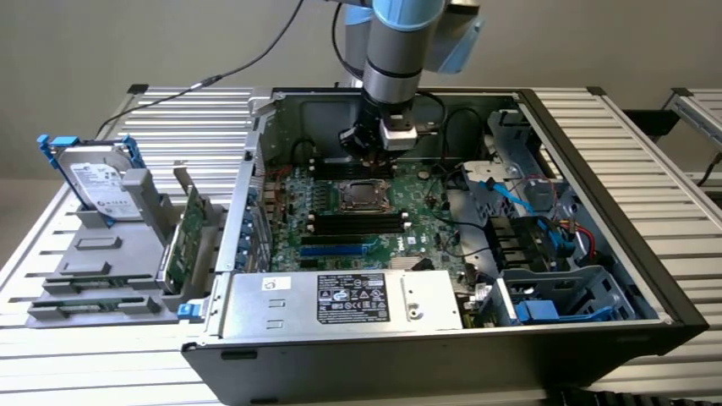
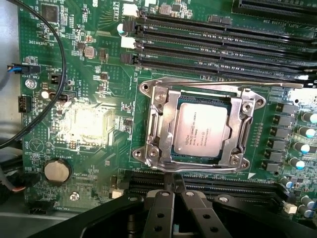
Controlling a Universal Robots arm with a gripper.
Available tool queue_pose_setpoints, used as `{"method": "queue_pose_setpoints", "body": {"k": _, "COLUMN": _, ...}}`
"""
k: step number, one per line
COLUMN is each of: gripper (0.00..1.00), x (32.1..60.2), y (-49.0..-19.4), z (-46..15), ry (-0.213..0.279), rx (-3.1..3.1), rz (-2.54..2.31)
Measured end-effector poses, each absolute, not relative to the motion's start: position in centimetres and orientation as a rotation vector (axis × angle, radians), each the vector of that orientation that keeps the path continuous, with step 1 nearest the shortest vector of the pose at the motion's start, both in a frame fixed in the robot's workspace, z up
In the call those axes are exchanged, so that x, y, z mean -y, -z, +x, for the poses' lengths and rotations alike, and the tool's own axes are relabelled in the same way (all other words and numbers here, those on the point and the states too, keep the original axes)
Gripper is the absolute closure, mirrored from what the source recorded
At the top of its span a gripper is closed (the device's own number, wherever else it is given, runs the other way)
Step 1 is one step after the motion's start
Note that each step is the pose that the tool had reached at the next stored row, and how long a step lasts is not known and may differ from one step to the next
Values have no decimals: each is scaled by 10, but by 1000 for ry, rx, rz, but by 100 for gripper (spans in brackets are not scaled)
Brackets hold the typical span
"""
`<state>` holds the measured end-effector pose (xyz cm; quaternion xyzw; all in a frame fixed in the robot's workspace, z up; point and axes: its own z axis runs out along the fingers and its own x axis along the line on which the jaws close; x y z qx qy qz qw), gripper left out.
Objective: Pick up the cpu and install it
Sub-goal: 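Install the second cpu locking lever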
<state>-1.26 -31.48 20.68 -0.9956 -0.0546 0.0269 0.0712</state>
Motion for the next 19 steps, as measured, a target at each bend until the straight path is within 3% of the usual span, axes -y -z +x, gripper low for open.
{"method": "queue_pose_setpoints", "body": {"k": 19, "gripper": 89, "x": 328, "y": -242, "z": -16, "ry": -81, "rx": 164, "rz": -2992}}
